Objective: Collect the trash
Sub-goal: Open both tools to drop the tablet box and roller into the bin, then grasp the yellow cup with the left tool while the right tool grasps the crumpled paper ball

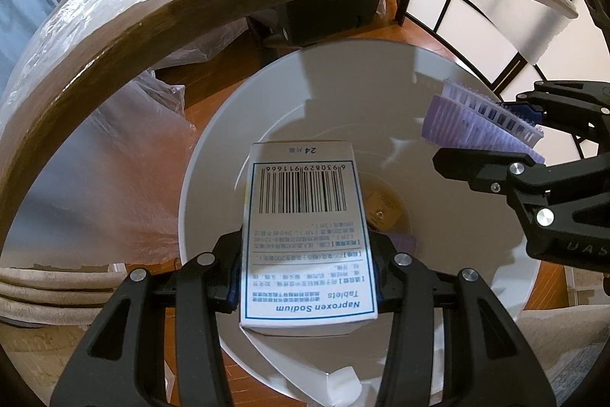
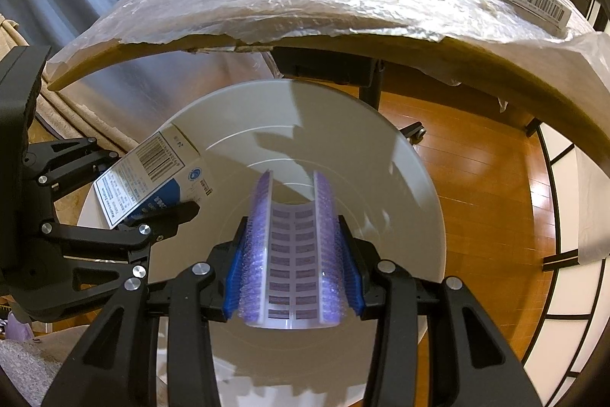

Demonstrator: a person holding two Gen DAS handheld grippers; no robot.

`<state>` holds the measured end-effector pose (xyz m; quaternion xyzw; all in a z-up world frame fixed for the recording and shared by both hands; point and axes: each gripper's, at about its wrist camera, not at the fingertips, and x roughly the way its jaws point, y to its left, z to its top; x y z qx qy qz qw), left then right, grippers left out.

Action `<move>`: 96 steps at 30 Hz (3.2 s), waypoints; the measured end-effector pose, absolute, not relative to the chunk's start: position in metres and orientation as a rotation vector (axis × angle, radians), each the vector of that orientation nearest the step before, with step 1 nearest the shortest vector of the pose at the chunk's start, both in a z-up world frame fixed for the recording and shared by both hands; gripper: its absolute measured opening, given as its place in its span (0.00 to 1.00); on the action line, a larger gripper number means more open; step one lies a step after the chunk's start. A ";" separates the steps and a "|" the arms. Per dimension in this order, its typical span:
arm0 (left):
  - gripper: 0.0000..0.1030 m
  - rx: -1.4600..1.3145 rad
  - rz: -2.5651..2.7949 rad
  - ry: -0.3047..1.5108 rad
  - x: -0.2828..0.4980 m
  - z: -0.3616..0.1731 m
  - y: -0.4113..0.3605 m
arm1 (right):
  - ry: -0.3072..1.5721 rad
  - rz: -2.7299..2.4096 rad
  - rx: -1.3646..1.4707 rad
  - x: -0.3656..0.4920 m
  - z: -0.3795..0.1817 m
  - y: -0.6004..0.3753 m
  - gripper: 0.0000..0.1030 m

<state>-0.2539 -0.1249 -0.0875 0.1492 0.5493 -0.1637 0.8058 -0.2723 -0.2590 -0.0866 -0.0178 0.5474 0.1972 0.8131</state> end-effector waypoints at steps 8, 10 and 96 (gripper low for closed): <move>0.78 0.372 -0.369 1.155 -0.262 -0.082 -0.129 | 1.149 0.367 0.008 -0.274 -0.078 -0.271 0.76; 0.78 0.375 -0.362 1.150 -0.264 -0.079 -0.127 | 1.135 0.352 0.010 -0.277 -0.070 -0.276 0.80; 0.47 0.179 -0.538 0.892 -0.099 0.029 -0.137 | 0.904 0.422 0.146 -0.091 0.027 -0.297 0.50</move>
